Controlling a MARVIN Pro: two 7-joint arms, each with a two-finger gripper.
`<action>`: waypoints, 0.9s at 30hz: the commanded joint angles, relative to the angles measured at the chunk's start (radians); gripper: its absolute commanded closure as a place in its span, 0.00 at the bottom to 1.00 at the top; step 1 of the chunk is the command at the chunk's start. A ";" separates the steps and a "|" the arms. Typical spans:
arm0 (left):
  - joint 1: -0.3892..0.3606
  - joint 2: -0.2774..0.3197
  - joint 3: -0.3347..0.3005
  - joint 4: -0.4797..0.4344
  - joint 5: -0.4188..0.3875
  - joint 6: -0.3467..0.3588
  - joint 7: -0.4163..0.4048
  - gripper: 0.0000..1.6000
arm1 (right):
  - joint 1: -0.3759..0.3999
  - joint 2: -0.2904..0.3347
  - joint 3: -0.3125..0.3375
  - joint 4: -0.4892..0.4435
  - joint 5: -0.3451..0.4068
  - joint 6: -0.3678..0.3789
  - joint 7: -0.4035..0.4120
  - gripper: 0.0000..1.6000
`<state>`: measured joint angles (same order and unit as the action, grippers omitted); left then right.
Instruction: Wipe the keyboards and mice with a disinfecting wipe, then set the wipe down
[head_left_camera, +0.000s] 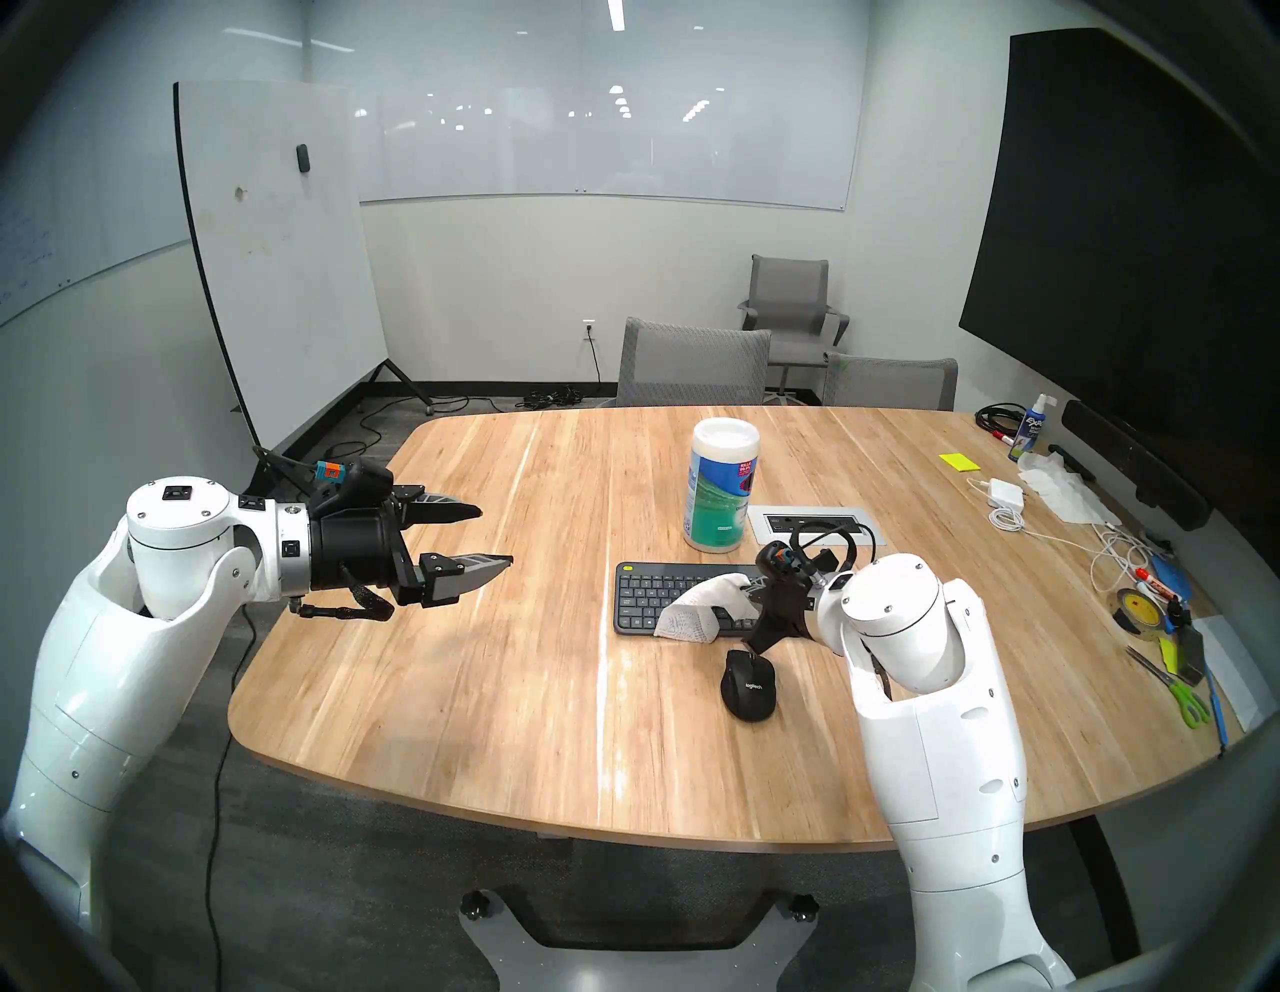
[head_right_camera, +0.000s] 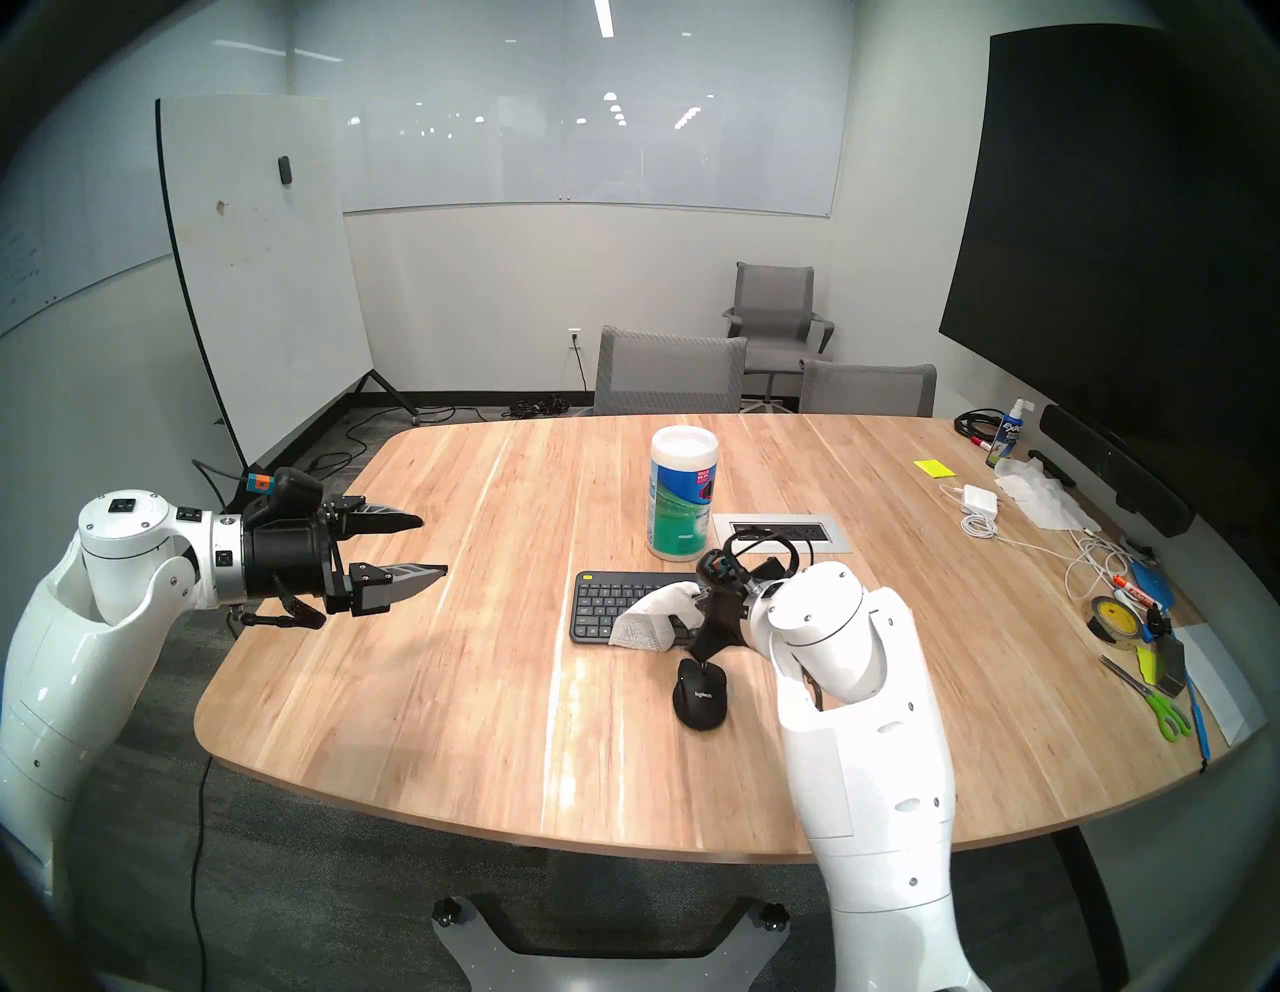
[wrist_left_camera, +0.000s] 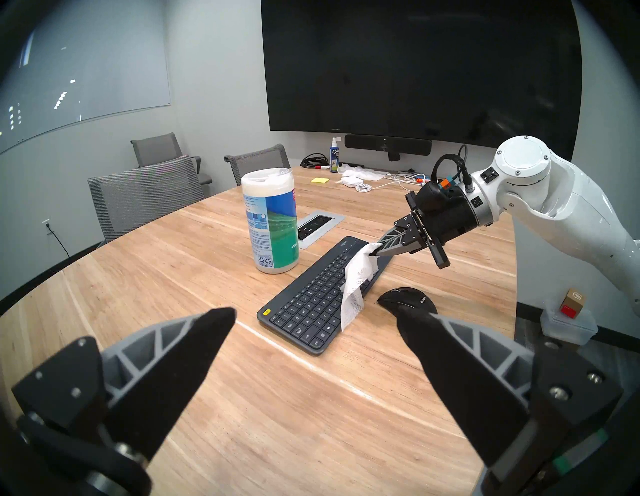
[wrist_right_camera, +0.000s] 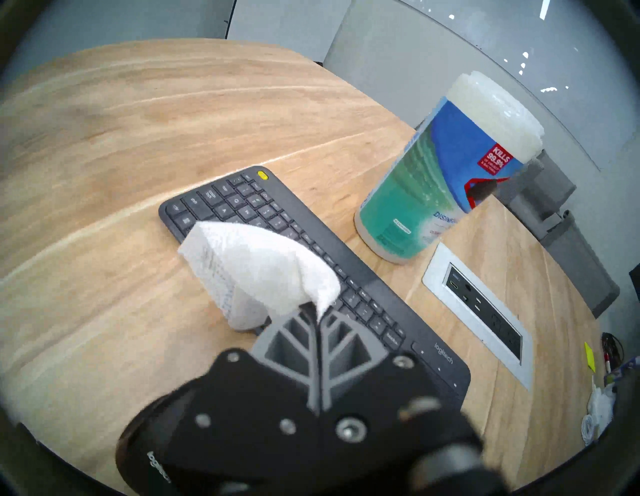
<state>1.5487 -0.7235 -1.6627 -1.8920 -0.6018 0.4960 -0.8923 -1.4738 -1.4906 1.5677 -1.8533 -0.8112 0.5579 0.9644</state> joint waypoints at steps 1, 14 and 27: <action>-0.005 -0.001 -0.010 -0.008 -0.006 -0.001 0.000 0.00 | -0.011 0.074 0.038 -0.049 0.018 -0.036 0.070 1.00; -0.005 -0.001 -0.010 -0.008 -0.006 -0.001 0.000 0.00 | -0.092 0.161 0.108 -0.114 0.060 -0.111 0.222 1.00; -0.005 -0.001 -0.010 -0.008 -0.006 0.000 0.000 0.00 | -0.136 0.153 0.121 -0.100 0.091 -0.196 0.236 1.00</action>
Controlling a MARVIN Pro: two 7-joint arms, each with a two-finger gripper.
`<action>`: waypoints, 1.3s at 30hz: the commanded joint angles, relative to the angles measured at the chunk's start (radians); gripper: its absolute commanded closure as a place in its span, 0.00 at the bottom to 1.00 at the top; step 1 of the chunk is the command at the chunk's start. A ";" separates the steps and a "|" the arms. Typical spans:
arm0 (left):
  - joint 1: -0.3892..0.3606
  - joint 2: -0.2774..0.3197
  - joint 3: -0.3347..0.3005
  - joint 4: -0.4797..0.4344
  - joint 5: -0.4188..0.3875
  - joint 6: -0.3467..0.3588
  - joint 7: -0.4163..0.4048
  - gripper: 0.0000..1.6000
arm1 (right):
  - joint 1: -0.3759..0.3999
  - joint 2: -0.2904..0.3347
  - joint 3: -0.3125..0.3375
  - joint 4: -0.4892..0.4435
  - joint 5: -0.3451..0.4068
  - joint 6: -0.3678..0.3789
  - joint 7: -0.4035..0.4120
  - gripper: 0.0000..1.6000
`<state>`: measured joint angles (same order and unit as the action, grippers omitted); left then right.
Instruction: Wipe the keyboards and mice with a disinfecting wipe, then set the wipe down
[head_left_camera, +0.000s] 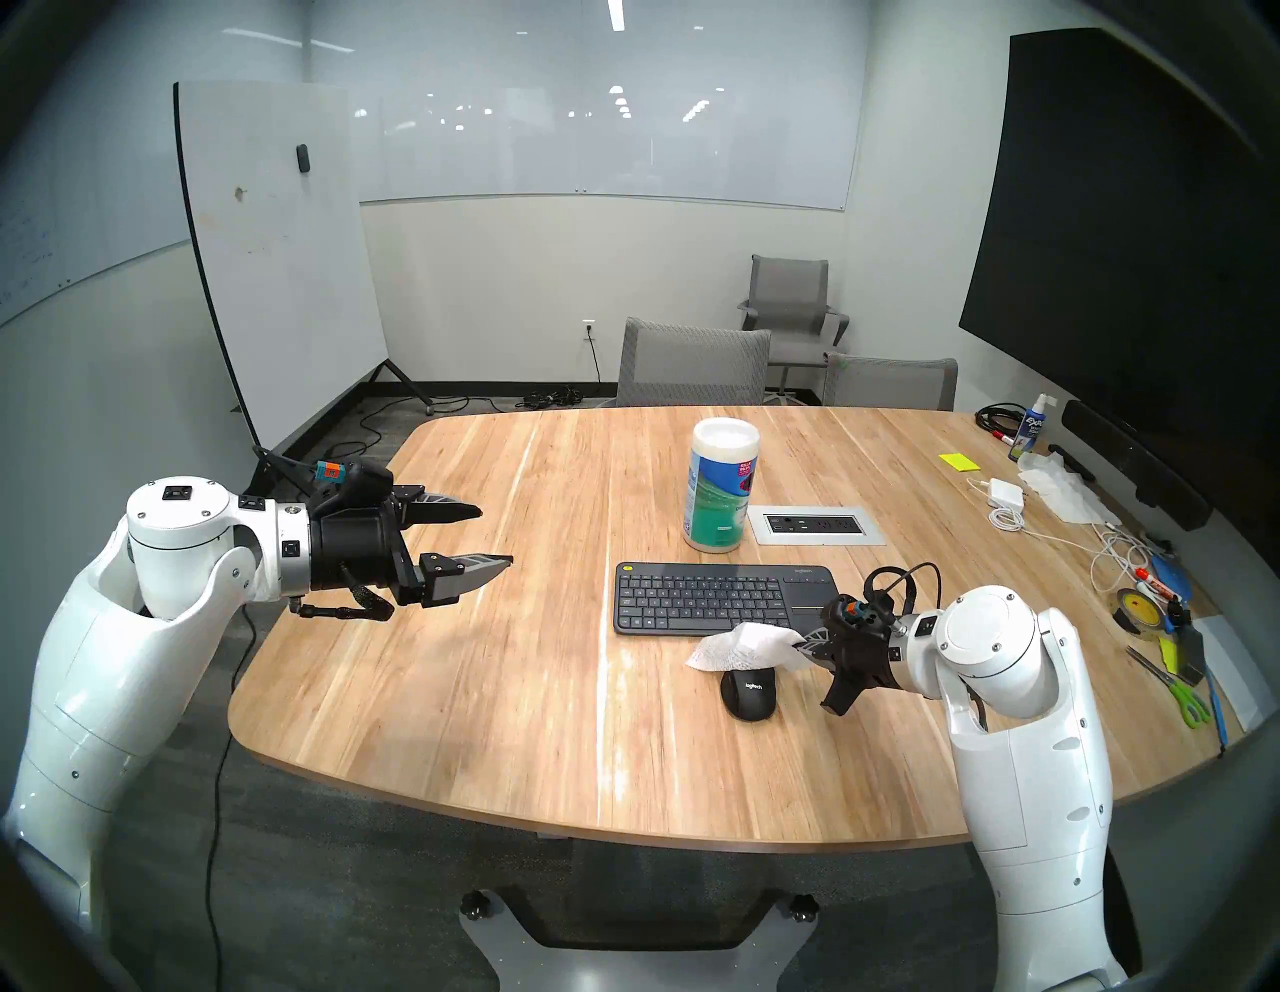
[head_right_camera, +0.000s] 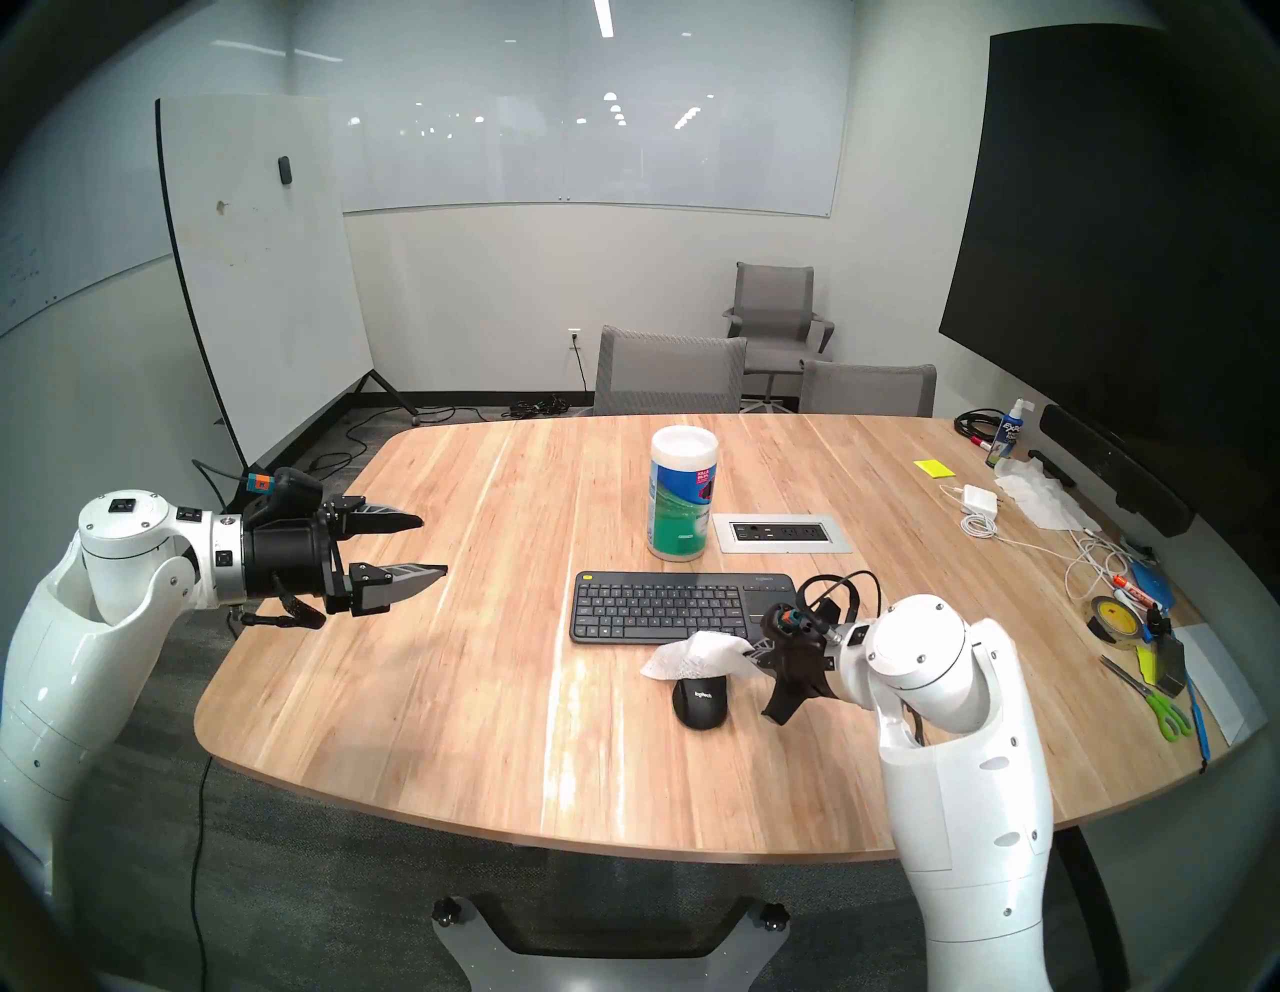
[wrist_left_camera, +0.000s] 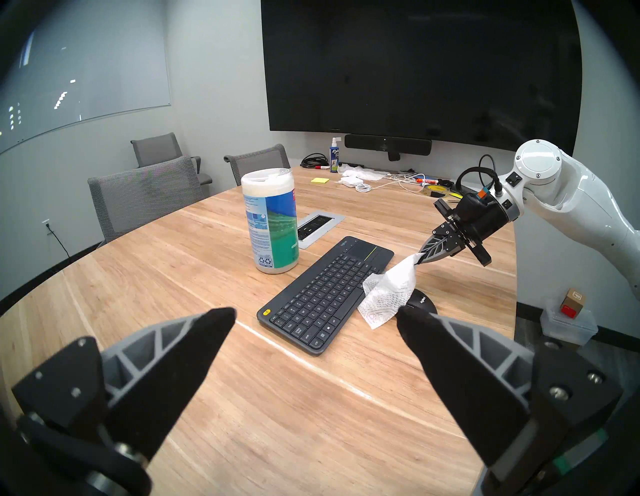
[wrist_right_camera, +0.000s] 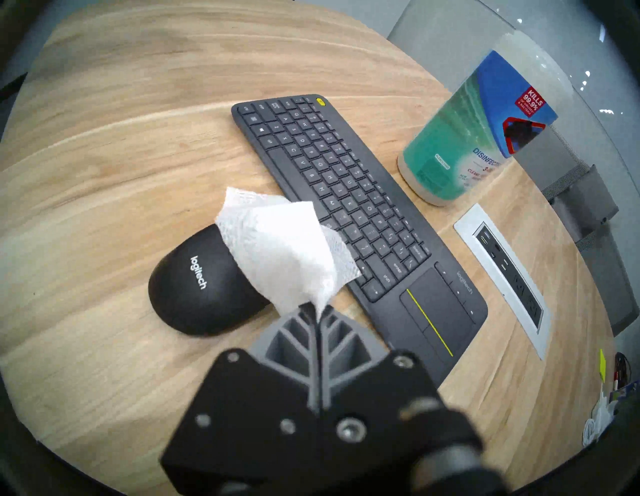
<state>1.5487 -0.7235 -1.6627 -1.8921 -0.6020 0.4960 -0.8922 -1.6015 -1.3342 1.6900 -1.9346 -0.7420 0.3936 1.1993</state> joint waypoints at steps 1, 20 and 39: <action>-0.005 -0.001 -0.010 -0.008 -0.006 0.000 0.000 0.00 | -0.010 -0.005 -0.003 -0.019 0.021 -0.031 0.001 1.00; -0.005 -0.001 -0.011 -0.008 -0.006 0.000 0.000 0.00 | -0.070 -0.015 -0.039 -0.046 0.027 -0.064 0.023 1.00; -0.005 -0.001 -0.010 -0.008 -0.006 -0.001 0.000 0.00 | -0.133 0.012 0.000 -0.090 0.050 -0.096 0.050 1.00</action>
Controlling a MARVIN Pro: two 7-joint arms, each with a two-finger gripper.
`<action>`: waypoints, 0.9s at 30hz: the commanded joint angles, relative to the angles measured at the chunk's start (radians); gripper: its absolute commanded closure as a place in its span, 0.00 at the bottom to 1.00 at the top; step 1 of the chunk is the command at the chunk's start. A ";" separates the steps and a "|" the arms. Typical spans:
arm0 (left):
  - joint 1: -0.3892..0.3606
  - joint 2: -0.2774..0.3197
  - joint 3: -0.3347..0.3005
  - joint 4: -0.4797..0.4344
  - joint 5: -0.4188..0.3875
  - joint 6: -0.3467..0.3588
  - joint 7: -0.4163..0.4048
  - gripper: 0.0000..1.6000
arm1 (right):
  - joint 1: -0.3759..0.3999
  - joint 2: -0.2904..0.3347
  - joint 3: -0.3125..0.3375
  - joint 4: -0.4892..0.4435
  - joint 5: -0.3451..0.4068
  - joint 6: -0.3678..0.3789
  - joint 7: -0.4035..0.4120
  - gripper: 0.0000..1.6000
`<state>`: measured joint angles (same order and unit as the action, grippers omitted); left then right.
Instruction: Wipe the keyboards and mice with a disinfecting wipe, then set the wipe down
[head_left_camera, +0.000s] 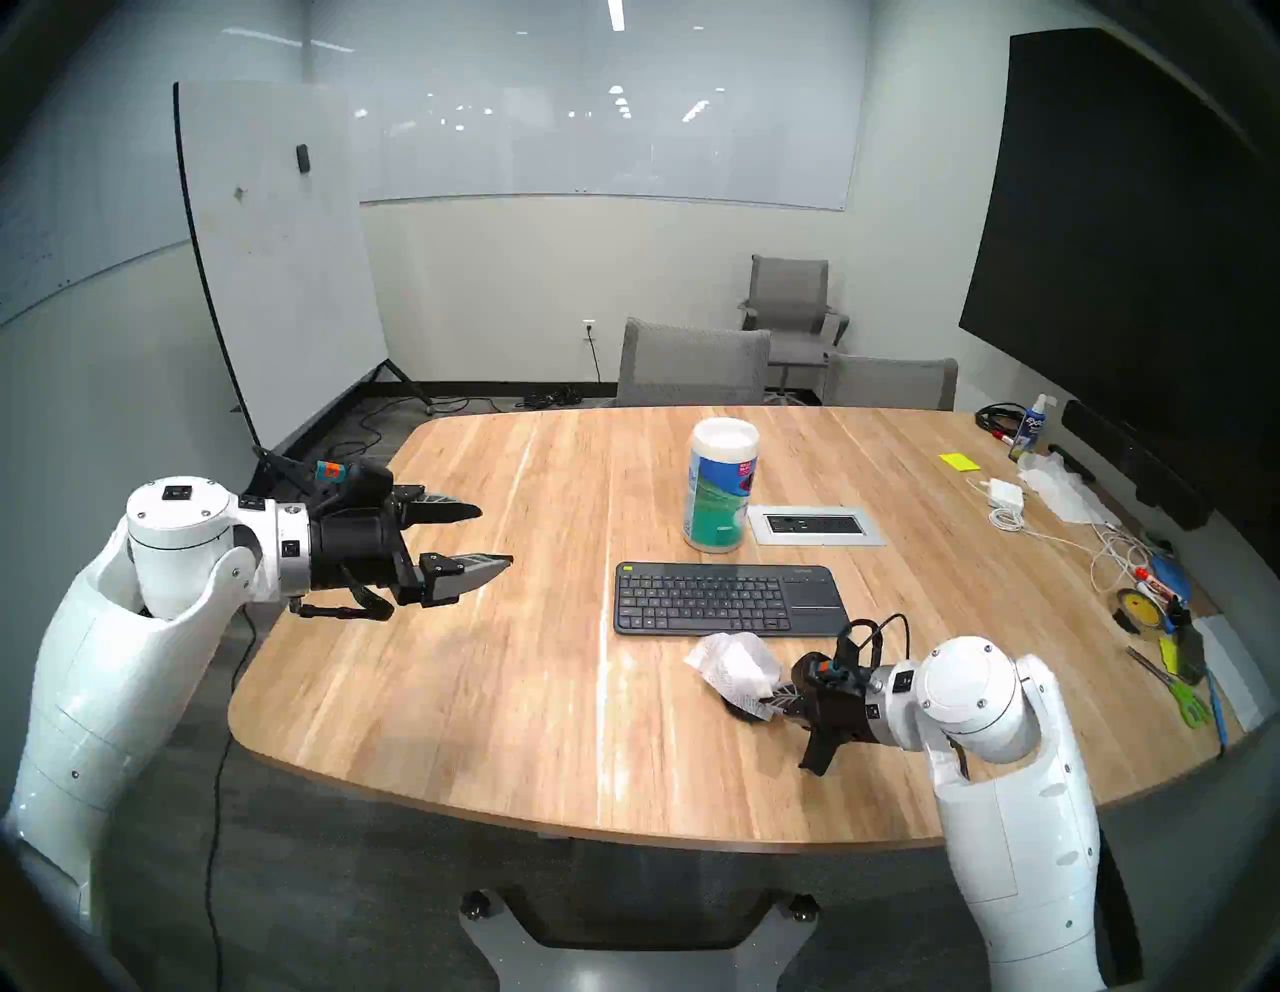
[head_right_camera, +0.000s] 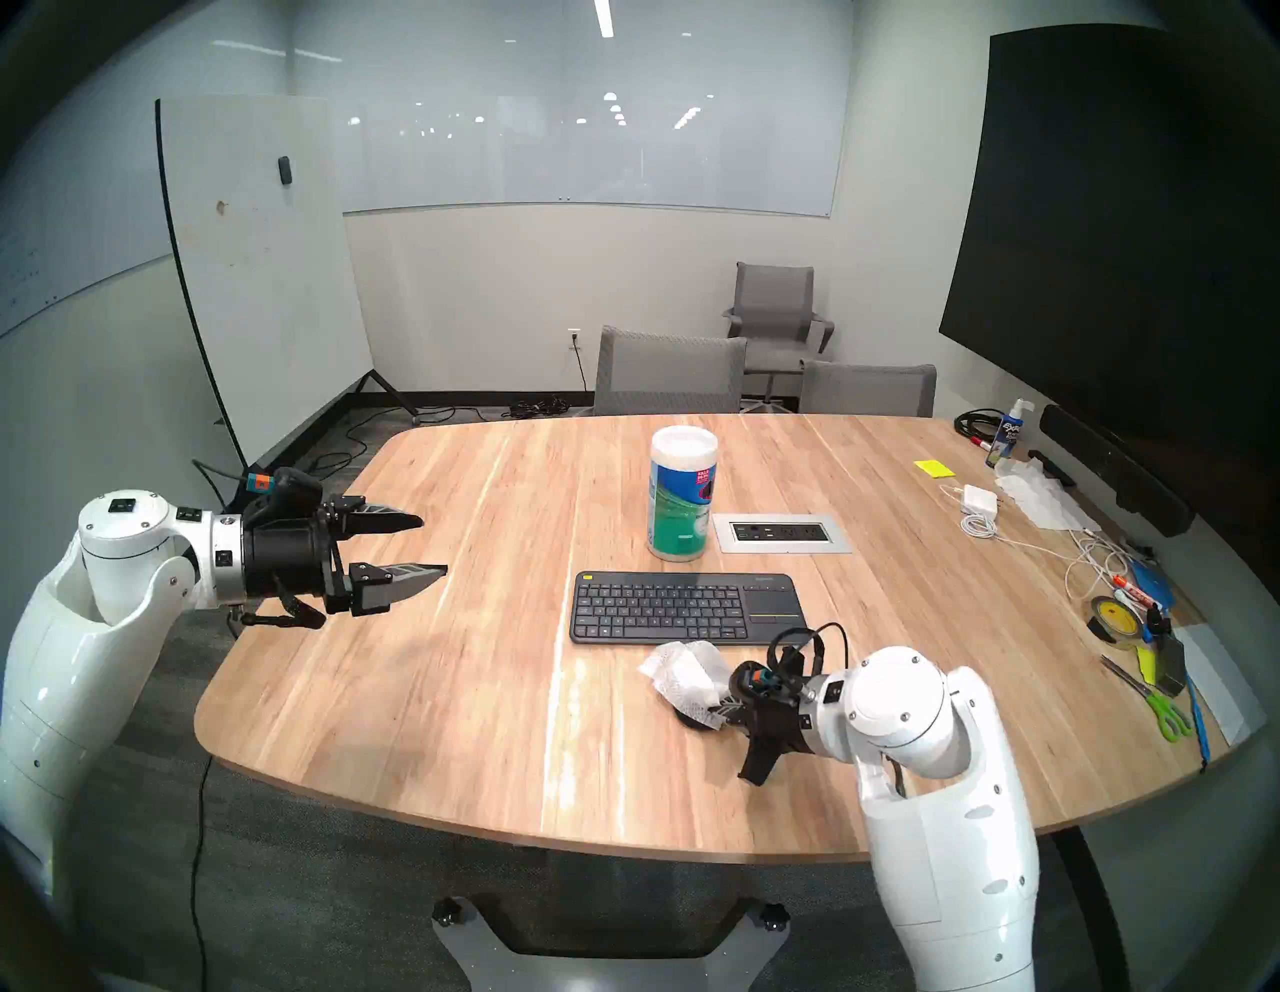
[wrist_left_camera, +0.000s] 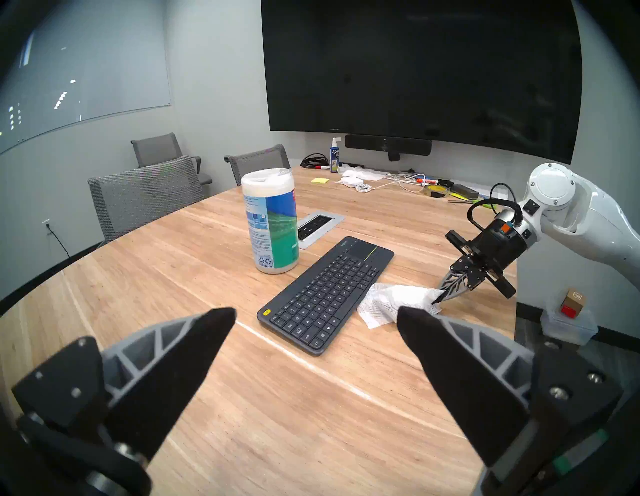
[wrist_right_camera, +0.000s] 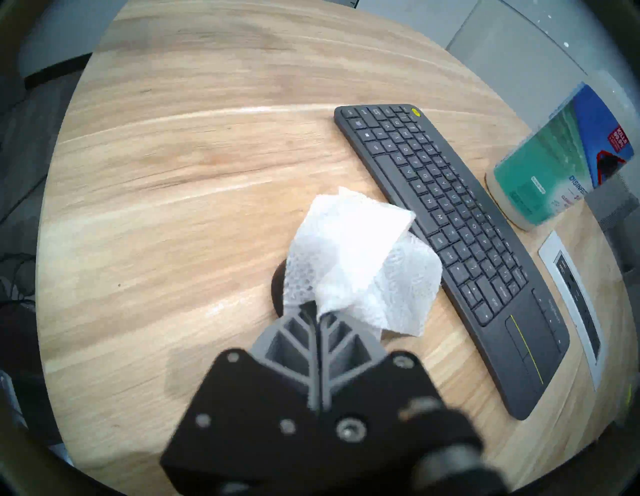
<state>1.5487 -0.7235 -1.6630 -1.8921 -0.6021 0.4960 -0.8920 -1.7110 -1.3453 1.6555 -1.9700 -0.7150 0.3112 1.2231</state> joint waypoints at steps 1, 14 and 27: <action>-0.005 -0.001 -0.010 -0.008 -0.006 -0.001 0.000 0.00 | -0.030 0.027 0.042 -0.064 0.029 -0.015 0.034 1.00; -0.005 -0.001 -0.010 -0.008 -0.006 -0.001 0.000 0.00 | -0.108 0.069 0.095 -0.088 0.039 -0.092 0.065 1.00; -0.005 -0.001 -0.010 -0.008 -0.006 -0.001 0.000 0.00 | -0.150 0.101 0.151 -0.065 0.041 -0.159 0.075 1.00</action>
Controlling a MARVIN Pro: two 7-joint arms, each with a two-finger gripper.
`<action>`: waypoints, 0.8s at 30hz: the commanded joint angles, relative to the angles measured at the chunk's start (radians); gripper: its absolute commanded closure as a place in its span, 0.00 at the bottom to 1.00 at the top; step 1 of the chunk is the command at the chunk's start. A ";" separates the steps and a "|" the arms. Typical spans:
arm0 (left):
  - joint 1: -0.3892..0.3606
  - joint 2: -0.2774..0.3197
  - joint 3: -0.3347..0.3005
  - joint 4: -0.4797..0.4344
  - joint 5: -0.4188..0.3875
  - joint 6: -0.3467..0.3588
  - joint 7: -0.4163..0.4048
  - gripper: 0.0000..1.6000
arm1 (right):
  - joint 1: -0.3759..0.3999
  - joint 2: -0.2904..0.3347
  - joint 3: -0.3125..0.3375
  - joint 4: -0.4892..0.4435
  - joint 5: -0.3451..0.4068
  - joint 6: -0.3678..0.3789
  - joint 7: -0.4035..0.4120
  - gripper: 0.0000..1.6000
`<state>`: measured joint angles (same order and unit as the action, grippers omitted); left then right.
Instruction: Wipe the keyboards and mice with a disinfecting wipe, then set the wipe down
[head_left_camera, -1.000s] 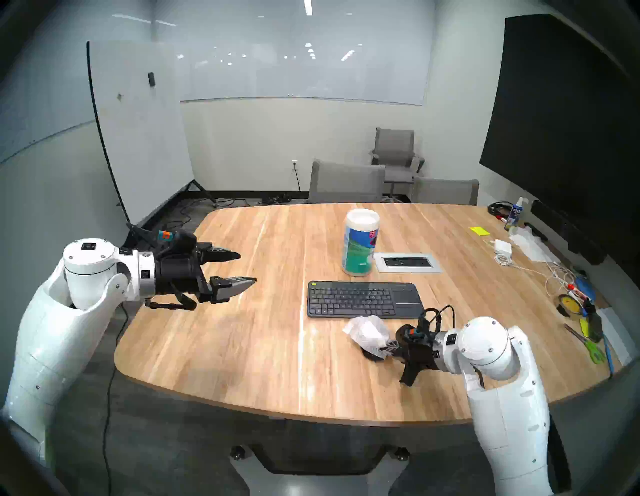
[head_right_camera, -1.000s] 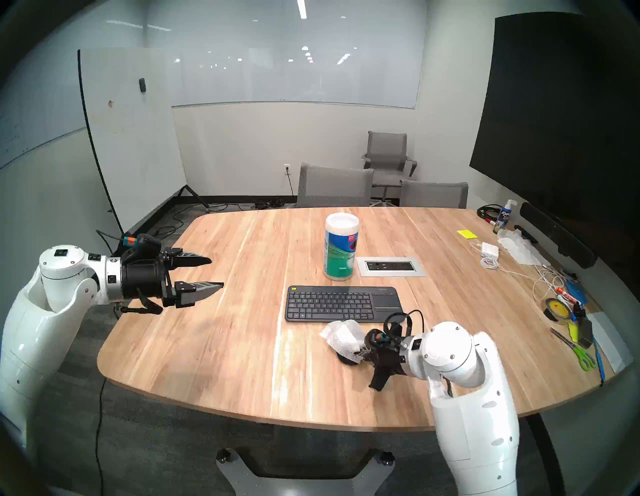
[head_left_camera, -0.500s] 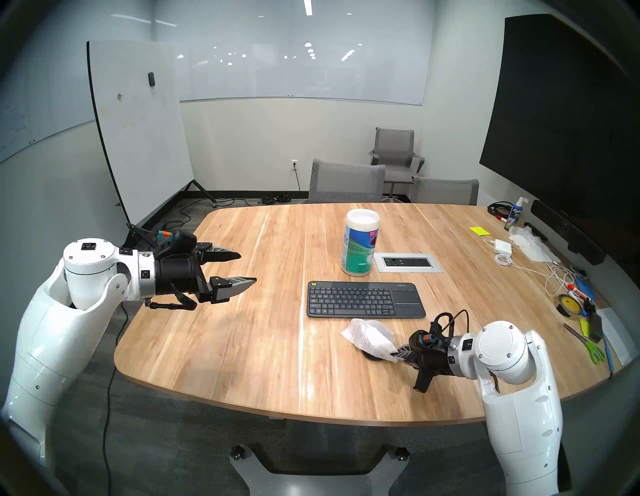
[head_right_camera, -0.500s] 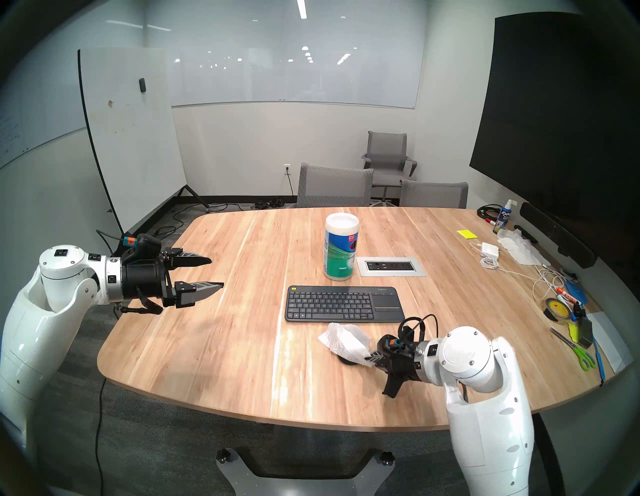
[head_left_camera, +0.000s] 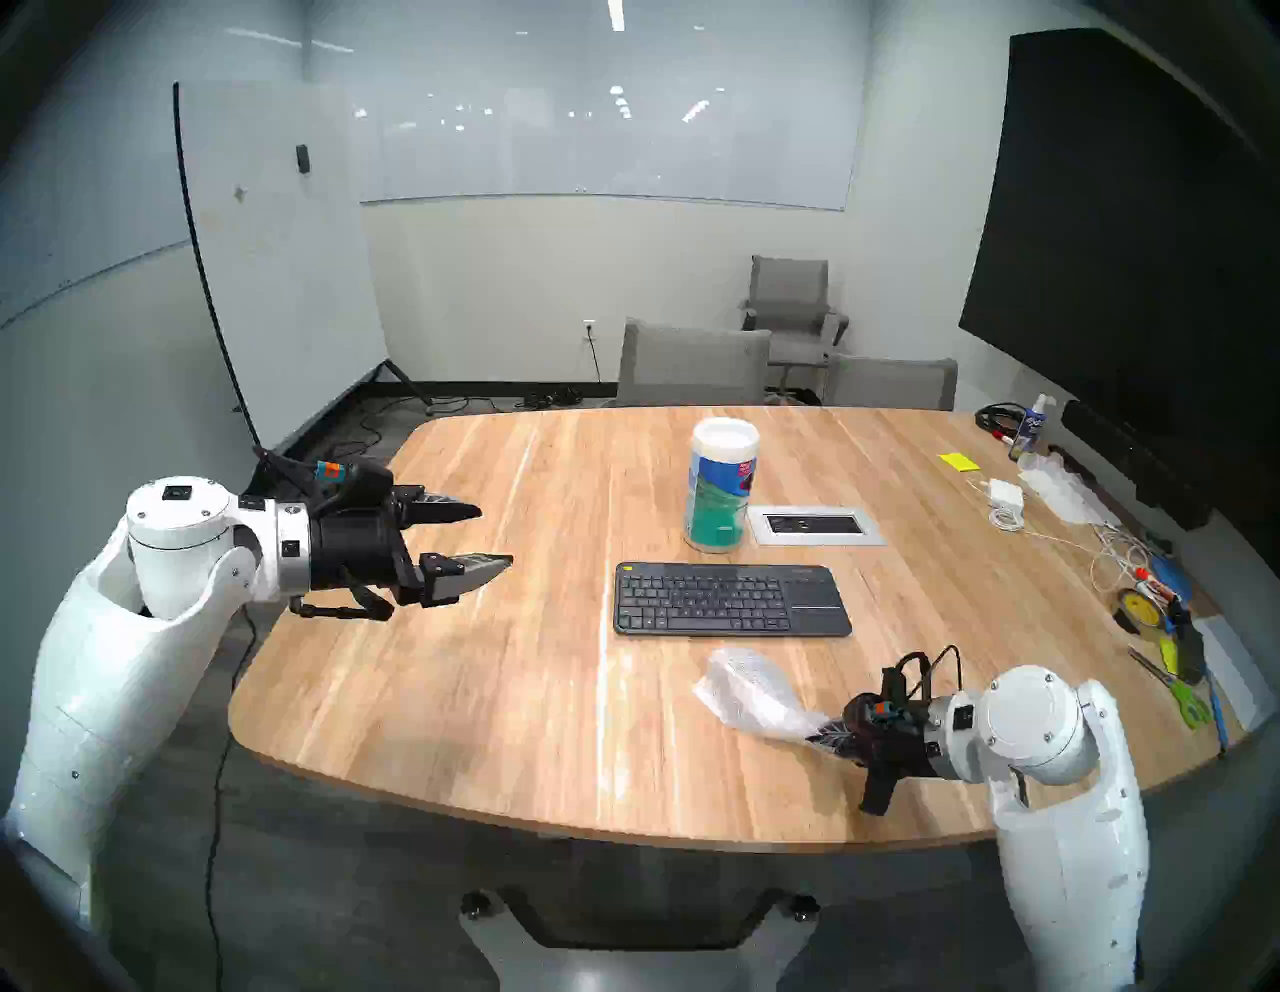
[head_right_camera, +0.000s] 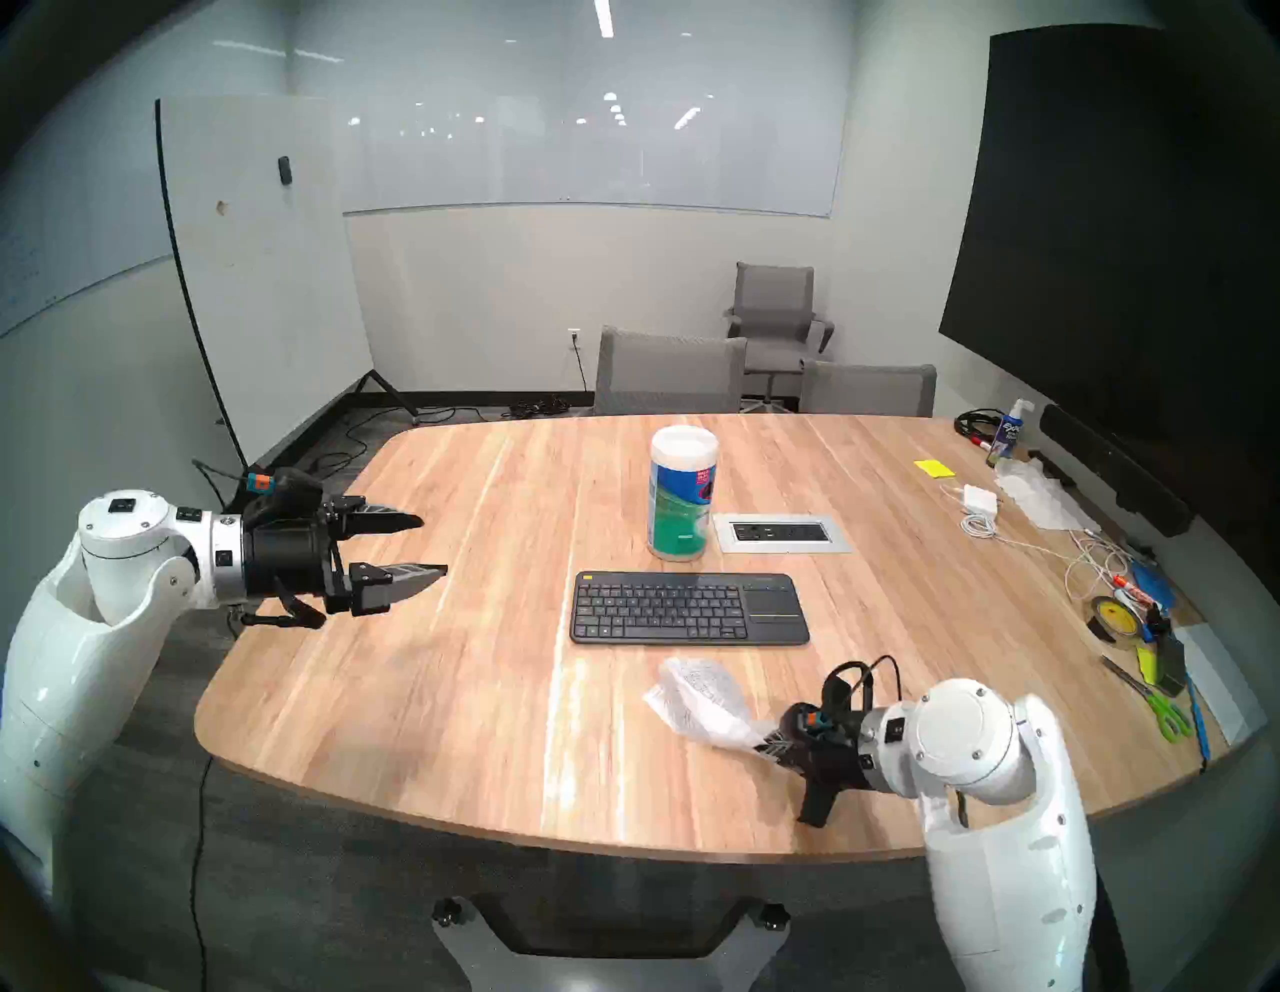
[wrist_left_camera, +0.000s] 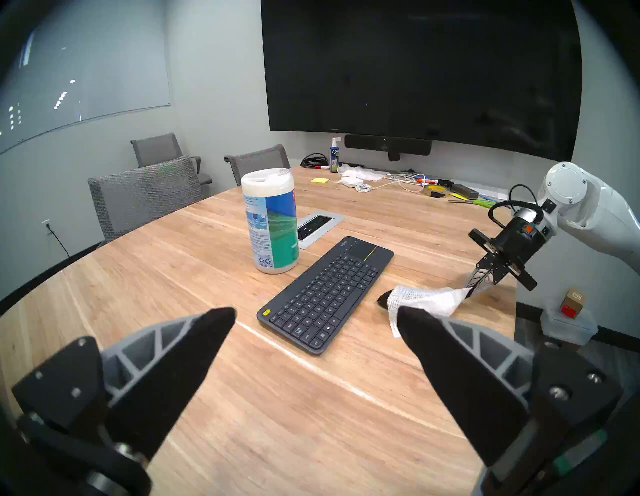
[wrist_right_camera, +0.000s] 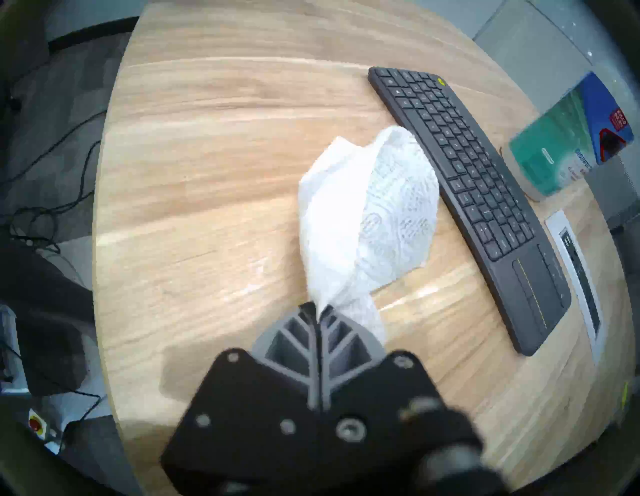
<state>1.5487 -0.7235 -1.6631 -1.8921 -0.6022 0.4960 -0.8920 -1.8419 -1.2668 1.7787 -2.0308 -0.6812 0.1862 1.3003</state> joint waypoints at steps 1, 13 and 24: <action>-0.005 -0.001 -0.010 -0.008 -0.006 -0.001 0.000 0.00 | -0.018 0.026 0.034 0.000 0.009 -0.040 -0.002 1.00; -0.005 -0.001 -0.009 -0.008 -0.006 -0.001 0.000 0.00 | 0.038 0.054 0.114 0.072 0.028 -0.060 0.001 1.00; -0.006 -0.001 -0.009 -0.007 -0.006 -0.001 -0.001 0.00 | 0.137 0.061 0.159 0.137 0.050 -0.043 -0.011 1.00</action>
<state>1.5487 -0.7235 -1.6626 -1.8921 -0.6022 0.4960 -0.8920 -1.7878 -1.2133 1.9182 -1.9050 -0.6502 0.1299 1.3028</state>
